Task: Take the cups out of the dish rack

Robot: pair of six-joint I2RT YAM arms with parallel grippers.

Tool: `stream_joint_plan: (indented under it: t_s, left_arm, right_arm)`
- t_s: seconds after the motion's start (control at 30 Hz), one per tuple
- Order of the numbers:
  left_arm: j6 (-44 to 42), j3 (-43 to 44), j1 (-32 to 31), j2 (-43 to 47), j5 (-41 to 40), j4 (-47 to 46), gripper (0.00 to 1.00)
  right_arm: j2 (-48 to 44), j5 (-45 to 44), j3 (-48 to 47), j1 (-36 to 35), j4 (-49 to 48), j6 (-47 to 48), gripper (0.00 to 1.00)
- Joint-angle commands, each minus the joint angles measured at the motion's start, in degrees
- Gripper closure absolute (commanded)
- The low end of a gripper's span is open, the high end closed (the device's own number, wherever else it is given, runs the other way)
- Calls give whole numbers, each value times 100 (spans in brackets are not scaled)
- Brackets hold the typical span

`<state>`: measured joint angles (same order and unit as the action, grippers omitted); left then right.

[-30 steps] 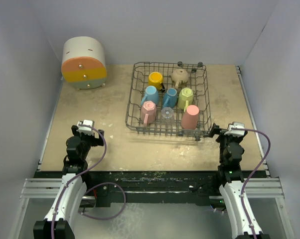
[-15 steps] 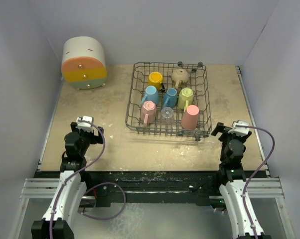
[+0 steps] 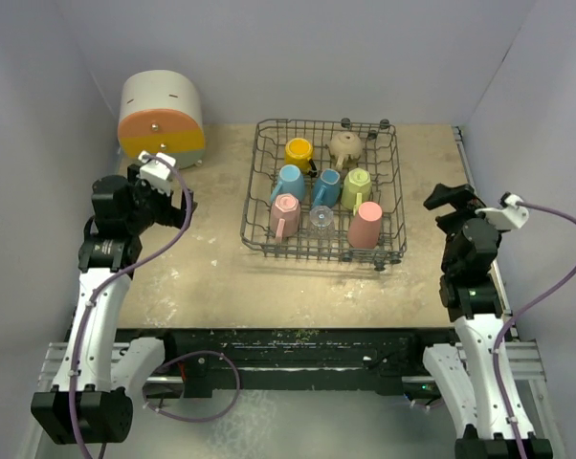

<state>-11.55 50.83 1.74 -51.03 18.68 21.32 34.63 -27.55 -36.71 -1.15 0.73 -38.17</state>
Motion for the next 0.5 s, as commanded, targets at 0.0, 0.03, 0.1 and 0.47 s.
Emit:
stream_joint_plan:
  t_s: [0.0, 0.03, 0.1, 0.47]
  left_arm:
    - [-572, 771, -16, -268, 892, 1223, 1]
    - [-675, 860, -16, -314, 1125, 1372, 1]
    - [-746, 951, -24, -364, 1498, 1453, 1]
    - [-591, 1520, -921, -1513, 1358, 1454, 1]
  right_arm:
    - [111, 1564, -246, -16, -460, 461, 0]
    - [99, 1710, -199, -15, -644, 442, 0]
    - [136, 2107, -165, -10, -826, 337, 0]
    - [1799, 3165, -941, -244, -210, -284, 0]
